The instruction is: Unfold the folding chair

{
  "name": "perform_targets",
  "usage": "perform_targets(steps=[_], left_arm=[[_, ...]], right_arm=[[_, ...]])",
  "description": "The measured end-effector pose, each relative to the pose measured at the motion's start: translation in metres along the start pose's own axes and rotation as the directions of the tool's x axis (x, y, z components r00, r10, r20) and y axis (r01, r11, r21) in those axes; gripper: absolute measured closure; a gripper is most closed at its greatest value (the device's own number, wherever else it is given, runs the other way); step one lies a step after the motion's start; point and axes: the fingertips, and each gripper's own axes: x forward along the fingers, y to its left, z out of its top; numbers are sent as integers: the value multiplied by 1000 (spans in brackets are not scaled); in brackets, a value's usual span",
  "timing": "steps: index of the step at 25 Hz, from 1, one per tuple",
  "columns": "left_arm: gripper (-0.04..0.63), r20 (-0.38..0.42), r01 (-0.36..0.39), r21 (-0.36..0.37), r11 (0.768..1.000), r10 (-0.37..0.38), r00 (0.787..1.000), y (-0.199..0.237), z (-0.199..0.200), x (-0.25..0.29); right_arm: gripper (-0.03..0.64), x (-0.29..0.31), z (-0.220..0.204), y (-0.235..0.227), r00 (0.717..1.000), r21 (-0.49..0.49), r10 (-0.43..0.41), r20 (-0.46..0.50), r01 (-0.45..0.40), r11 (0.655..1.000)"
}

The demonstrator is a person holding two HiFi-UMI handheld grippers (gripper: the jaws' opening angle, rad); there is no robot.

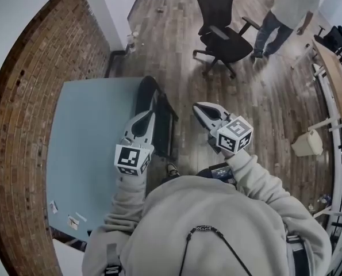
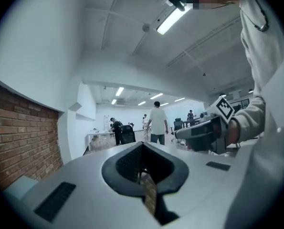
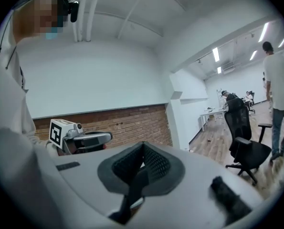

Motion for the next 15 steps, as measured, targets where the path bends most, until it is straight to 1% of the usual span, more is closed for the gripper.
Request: perform_targets(steps=[2,3,4,6,8,9,11,13,15], left_arm=[[591,-91,7,-15,1000,-8,996,23,-18,30],[591,-107,-1,-28,1000,-2,994,32,-23,39],[591,-92,-12,-47,999,8,996,42,-23,45],[591,-16,-28,-104,994,26,1000,58,-11,55],[591,30,-11,-149,989,16,999,60,-3,66],[591,36,8,-152,988,-3,999,56,0,73],[591,46,37,-121,992,-31,998,50,11,87],[591,73,39,-93,995,-32,997,54,25,98],[591,88,37,-72,997,-30,996,59,30,103]], right_arm=[[611,16,10,-23,999,5,-32,9,32,999],[611,23,14,-32,999,10,-35,14,35,999],[611,30,19,-41,999,18,-34,24,33,999],[611,46,30,-58,997,39,-48,55,46,998],[611,57,36,-69,994,63,-82,73,78,995],[611,60,37,-72,993,70,-94,76,89,994],[611,65,45,-78,992,67,-92,85,87,994],[611,75,55,-80,993,64,-62,97,55,996],[611,84,61,-76,995,49,-11,102,6,999]])
